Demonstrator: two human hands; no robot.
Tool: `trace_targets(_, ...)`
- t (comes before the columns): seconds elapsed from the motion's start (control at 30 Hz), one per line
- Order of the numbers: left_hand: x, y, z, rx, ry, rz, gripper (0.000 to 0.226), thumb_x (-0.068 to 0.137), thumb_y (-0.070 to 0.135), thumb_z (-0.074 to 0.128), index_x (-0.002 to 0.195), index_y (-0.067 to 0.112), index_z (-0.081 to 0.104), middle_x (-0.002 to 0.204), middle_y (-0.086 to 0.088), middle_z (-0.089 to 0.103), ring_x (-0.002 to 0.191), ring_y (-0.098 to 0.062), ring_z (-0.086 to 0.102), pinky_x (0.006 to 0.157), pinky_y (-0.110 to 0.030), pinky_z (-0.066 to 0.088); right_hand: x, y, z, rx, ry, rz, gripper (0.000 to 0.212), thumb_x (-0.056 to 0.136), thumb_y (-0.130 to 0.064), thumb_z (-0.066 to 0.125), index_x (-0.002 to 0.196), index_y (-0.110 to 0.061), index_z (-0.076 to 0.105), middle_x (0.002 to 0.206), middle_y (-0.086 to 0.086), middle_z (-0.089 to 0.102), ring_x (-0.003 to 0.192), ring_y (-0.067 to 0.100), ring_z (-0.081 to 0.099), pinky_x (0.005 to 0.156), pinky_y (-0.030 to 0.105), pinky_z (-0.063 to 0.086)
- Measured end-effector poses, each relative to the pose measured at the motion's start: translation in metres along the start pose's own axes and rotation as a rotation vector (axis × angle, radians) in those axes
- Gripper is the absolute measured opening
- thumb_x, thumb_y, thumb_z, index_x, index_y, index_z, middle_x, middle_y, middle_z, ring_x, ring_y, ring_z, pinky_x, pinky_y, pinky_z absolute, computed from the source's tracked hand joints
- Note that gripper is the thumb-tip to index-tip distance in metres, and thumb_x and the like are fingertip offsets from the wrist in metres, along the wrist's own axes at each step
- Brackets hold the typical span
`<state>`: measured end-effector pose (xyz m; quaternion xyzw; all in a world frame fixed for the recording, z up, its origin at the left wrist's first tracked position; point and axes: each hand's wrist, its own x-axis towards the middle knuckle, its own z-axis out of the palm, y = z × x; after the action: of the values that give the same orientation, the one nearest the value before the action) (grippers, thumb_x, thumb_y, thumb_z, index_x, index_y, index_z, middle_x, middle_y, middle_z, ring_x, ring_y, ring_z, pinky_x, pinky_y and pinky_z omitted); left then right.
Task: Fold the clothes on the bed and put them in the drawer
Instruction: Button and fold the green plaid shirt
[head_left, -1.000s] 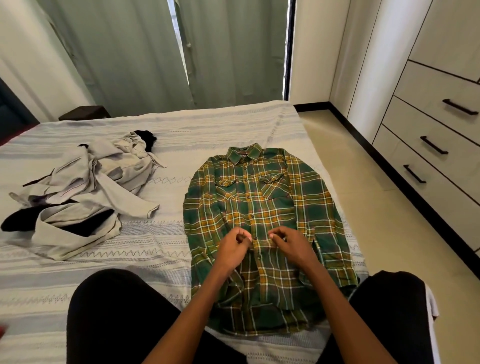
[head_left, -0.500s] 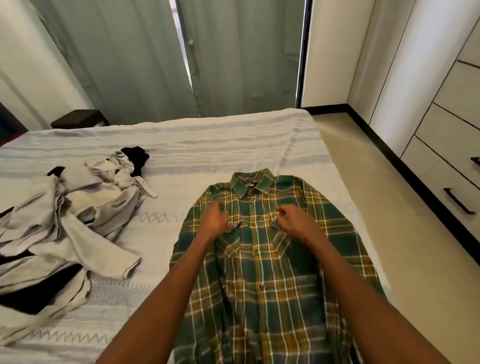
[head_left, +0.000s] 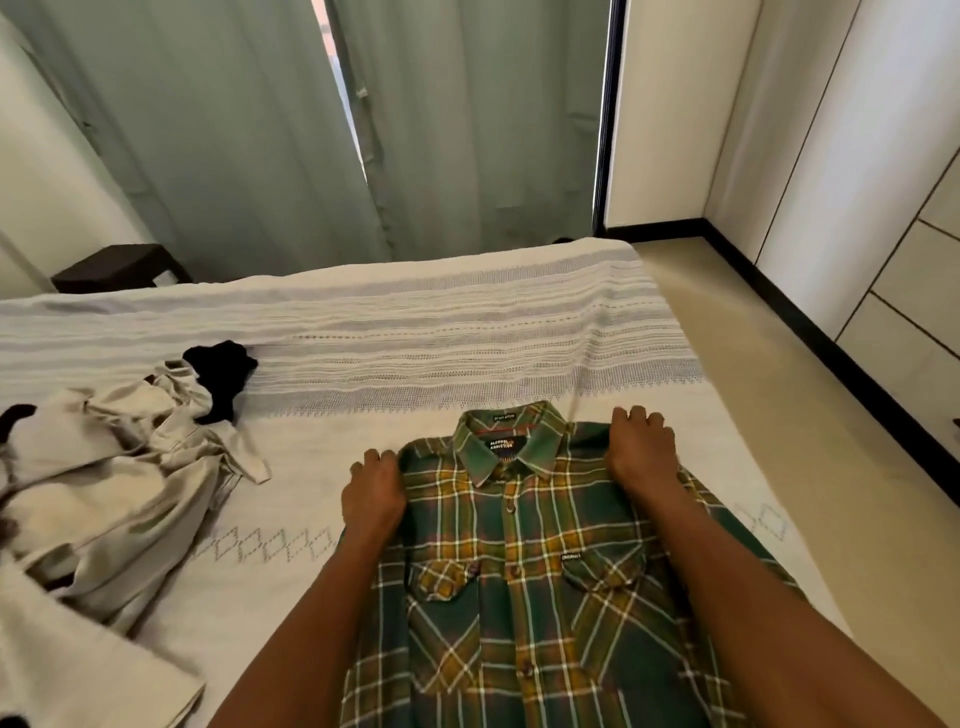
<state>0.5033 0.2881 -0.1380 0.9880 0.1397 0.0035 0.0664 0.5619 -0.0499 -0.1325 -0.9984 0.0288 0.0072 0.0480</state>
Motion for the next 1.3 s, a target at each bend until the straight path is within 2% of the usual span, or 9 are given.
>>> trace_targets(0.1, -0.003, -0.008, -0.027, -0.085, 0.095, -0.030, 0.018, 0.099, 0.021, 0.051, 0.114, 0.014, 0.059, 0.110, -0.010, 0.067, 0.097, -0.027, 0.062, 0.076, -0.036, 0.050, -0.005, 0.008, -0.015, 0.091, 0.086, -0.031, 0.019, 0.099, -0.014, 0.046, 0.113, -0.008, 0.057, 0.124, 0.017, 0.053, 0.110, 0.032, 0.049, 0.087, 0.040, 0.046)
trace_targets(0.23, -0.015, -0.010, -0.090, -0.080, 0.180, -0.033, 0.019, 0.097, 0.024, 0.052, 0.106, 0.017, 0.068, 0.111, -0.010, 0.061, 0.102, -0.032, 0.056, 0.077, -0.039, 0.046, -0.021, 0.016, -0.065, 0.179, 0.223, -0.049, 0.014, 0.095, -0.010, 0.048, 0.106, -0.008, 0.056, 0.116, 0.016, 0.052, 0.102, 0.032, 0.049, 0.074, 0.040, 0.047)
trace_targets(0.43, -0.063, -0.011, -0.232, -0.458, 0.231, -0.070, 0.016, 0.082, 0.017, 0.059, 0.089, 0.018, 0.074, 0.086, -0.010, 0.073, 0.079, -0.030, 0.066, 0.074, -0.037, 0.056, -0.083, 0.021, -0.214, 0.338, 0.470, -0.140, 0.020, 0.100, -0.017, 0.046, 0.113, -0.011, 0.059, 0.120, 0.013, 0.056, 0.112, 0.028, 0.050, 0.088, 0.041, 0.049)
trace_targets(0.57, -0.099, -0.002, -0.325, -0.713, 0.289, -0.072, 0.015, 0.089, 0.007, 0.055, 0.083, 0.003, 0.069, 0.066, -0.012, 0.070, 0.063, -0.032, 0.070, 0.065, -0.041, 0.061, -0.122, 0.016, -0.315, 0.457, 0.634, -0.211, 0.024, 0.103, -0.021, 0.044, 0.118, -0.011, 0.060, 0.122, 0.011, 0.055, 0.112, 0.024, 0.053, 0.093, 0.042, 0.051)
trace_targets(0.77, -0.164, 0.001, -0.453, -0.887, 0.488, 0.080, 0.014, 0.085, 0.004, 0.054, 0.082, 0.005, 0.069, 0.078, -0.012, 0.067, 0.080, -0.034, 0.065, 0.058, -0.032, 0.047, -0.202, 0.016, -0.458, 0.495, 0.880, -0.288, 0.026, 0.102, -0.016, 0.042, 0.118, -0.009, 0.061, 0.123, 0.010, 0.058, 0.120, 0.027, 0.048, 0.103, 0.041, 0.043)
trace_targets(1.0, -0.250, -0.004, -0.546, -0.773, 0.718, 0.386, 0.017, 0.091, 0.008, 0.060, 0.103, 0.013, 0.072, 0.097, -0.004, 0.067, 0.089, -0.021, 0.061, 0.076, -0.032, 0.048, -0.283, 0.023, -0.560, 0.440, 1.013, -0.427, 0.025, 0.100, -0.016, 0.047, 0.117, -0.011, 0.065, 0.115, 0.010, 0.058, 0.112, 0.025, 0.050, 0.095, 0.035, 0.042)
trace_targets(1.13, -0.276, -0.016, -0.580, -0.831, 0.494, 0.389, 0.012, 0.095, 0.022, 0.062, 0.089, 0.015, 0.070, 0.086, -0.013, 0.069, 0.072, -0.025, 0.065, 0.060, -0.029, 0.052, -0.314, 0.021, -0.597, 0.539, 0.817, -0.370, 0.021, 0.098, -0.014, 0.049, 0.098, -0.010, 0.069, 0.095, 0.008, 0.066, 0.081, 0.021, 0.058, 0.074, 0.031, 0.044)
trace_targets(1.23, -0.287, -0.038, -0.600, -0.674, 0.225, 0.375, 0.022, 0.090, 0.033, 0.070, 0.094, 0.012, 0.073, 0.083, -0.011, 0.067, 0.053, -0.016, 0.055, 0.043, -0.024, 0.043, -0.319, 0.031, -0.619, 0.549, 0.590, -0.333, 0.019, 0.097, -0.016, 0.056, 0.094, -0.005, 0.072, 0.093, 0.013, 0.069, 0.086, 0.029, 0.065, 0.073, 0.038, 0.055)
trace_targets(1.3, -0.290, -0.050, -0.609, -0.688, 0.075, 0.406, 0.034, 0.078, 0.036, 0.080, 0.098, 0.009, 0.076, 0.087, -0.008, 0.068, 0.050, -0.012, 0.049, 0.040, -0.022, 0.038, -0.326, 0.039, -0.626, 0.584, 0.400, -0.347, 0.018, 0.098, -0.013, 0.057, 0.102, -0.001, 0.070, 0.095, 0.015, 0.067, 0.083, 0.025, 0.064, 0.064, 0.030, 0.054)
